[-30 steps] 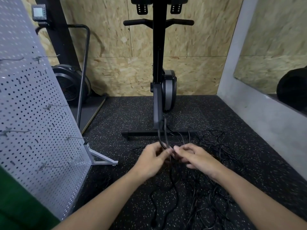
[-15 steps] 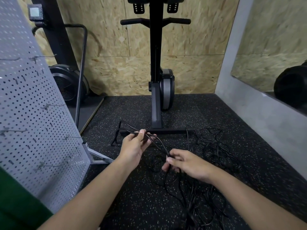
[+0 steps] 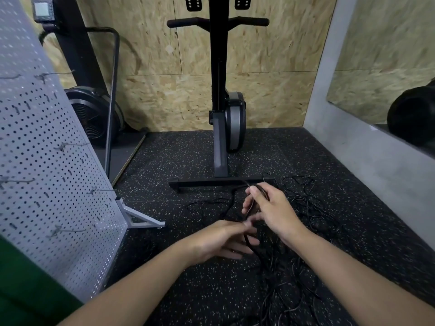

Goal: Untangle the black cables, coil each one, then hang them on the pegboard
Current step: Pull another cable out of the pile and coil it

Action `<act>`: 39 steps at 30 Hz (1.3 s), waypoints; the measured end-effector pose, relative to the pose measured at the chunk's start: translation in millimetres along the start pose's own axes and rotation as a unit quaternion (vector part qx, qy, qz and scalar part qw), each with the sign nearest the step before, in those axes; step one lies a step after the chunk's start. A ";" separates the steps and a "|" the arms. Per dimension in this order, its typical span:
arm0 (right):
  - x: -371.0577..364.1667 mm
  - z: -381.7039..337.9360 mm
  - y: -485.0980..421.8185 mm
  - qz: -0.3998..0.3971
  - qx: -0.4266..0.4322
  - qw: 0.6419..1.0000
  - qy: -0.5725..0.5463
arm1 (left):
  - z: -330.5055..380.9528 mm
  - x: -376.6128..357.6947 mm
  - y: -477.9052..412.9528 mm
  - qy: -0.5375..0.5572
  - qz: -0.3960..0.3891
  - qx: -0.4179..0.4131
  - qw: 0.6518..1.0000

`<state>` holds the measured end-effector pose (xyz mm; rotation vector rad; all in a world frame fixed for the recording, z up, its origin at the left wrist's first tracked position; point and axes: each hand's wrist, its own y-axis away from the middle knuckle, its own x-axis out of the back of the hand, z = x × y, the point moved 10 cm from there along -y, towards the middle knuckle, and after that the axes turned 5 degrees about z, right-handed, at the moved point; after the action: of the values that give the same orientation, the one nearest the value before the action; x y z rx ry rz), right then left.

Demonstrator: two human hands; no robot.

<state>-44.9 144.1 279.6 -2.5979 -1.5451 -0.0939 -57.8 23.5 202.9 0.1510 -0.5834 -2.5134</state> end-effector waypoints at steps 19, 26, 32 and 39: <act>-2.8 8.6 -11.8 0.012 -0.068 0.981 -0.180 | 19.5 -19.9 -1.3 -0.159 -0.010 -0.140 0.977; 0.9 17.7 -6.1 -0.043 -0.105 0.993 -0.034 | 39.5 4.5 7.5 -0.168 0.056 -0.173 0.969; -2.0 24.7 6.7 -0.100 -0.105 0.982 0.122 | 45.8 24.9 2.9 -0.165 0.104 -0.175 0.965; 19.7 33.2 0.7 -0.030 -0.136 0.969 0.205 | 54.9 43.7 12.2 -0.090 0.151 -0.154 0.972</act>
<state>-35.2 165.3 248.8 -2.4971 -1.5405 -0.8451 -100.9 11.3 258.2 -0.2649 -0.2549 -2.2941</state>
